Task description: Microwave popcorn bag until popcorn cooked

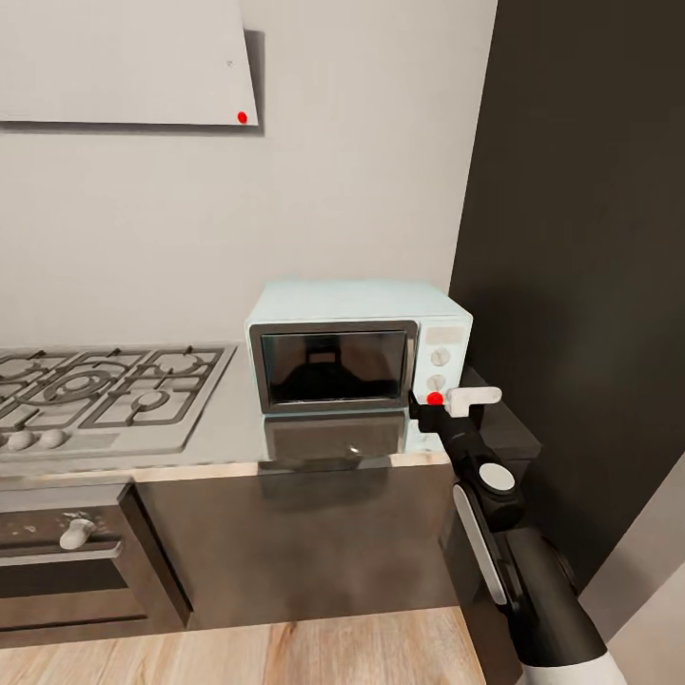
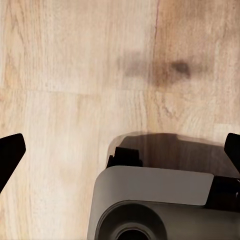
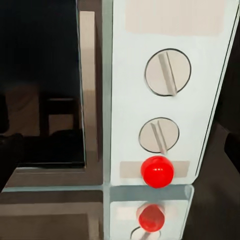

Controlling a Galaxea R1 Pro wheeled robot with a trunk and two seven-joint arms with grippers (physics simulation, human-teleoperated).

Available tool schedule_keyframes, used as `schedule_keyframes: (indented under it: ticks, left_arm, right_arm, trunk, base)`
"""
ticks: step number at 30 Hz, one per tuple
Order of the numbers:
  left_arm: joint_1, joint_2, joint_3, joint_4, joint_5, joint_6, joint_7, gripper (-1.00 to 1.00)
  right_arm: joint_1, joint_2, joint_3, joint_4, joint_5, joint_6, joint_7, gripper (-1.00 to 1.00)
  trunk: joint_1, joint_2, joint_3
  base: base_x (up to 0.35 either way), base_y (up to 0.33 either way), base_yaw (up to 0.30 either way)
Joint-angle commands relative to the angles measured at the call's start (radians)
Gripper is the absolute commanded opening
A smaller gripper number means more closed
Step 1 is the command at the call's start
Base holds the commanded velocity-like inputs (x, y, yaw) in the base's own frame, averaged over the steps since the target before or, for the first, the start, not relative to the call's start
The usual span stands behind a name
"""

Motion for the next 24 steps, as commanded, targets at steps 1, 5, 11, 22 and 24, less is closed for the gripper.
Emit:
schedule_keyframes:
  ticks: [1,5,11,22,24]
  left_arm:
    - [-0.001,0.0,0.002,0.001,0.001,-0.003,0.0,1.0]
    - [-0.001,0.0,0.002,0.002,0.001,-0.003,0.0,1.0]
    - [-0.001,0.0,0.002,0.002,0.002,-0.003,0.0,1.0]
    - [-0.001,0.0,0.002,0.002,0.002,-0.003,0.0,1.0]
    - [-0.001,0.0,0.002,0.001,0.002,-0.003,0.0,1.0]
  right_arm:
    - [-0.001,0.0,0.002,-0.001,0.002,0.007,-0.005,1.0]
    - [0.0,0.002,0.011,-0.001,0.001,0.016,-0.004,1.0]
    - [0.001,0.008,0.054,0.0,0.001,0.019,-0.002,1.0]
    - [0.0,-0.001,0.035,-0.001,0.003,0.019,-0.005,1.0]
    - [0.0,-0.001,0.035,-0.001,0.003,0.019,-0.005,1.0]
  trunk:
    - [0.0,-0.001,-0.001]
    - [0.0,-0.001,-0.001]
    - [0.0,-0.001,-0.001]
    - [0.0,-0.001,-0.001]
    - [0.0,-0.001,-0.001]
  base:
    - [0.0,0.0,0.0]
    - [0.018,0.0,0.0]
    - [0.188,0.0,0.0]
    - [0.083,0.0,0.0]
    - [0.08,0.0,0.0]
